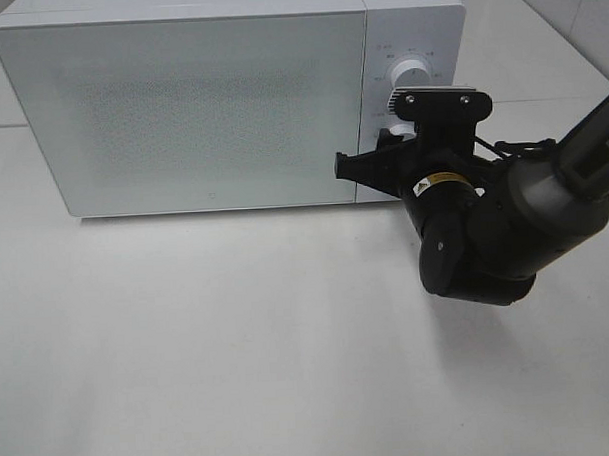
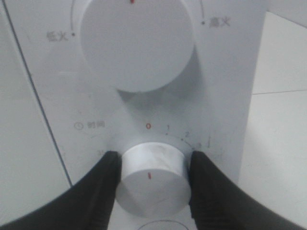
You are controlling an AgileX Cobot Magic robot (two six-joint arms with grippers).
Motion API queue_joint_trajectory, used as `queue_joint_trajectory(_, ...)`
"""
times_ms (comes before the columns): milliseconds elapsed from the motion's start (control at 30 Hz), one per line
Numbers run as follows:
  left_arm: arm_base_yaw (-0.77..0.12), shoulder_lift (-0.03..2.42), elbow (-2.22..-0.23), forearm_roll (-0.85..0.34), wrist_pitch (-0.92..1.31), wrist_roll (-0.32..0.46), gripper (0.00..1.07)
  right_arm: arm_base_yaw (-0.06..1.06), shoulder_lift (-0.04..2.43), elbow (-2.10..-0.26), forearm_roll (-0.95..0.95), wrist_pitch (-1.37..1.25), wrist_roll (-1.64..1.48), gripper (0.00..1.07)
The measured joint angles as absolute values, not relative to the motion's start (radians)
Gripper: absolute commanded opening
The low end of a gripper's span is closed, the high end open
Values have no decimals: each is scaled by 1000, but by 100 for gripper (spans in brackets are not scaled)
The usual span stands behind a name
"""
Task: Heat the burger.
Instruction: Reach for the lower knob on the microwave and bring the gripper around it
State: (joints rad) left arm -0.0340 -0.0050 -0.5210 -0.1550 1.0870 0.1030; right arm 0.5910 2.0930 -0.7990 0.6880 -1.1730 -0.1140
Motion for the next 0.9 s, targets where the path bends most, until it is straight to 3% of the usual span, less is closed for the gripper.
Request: queue_joint_trajectory(900, -34, -5, -521, -155, 1087, 103, 100, 576, 2093, -775, 601, -1177, 1184, 0)
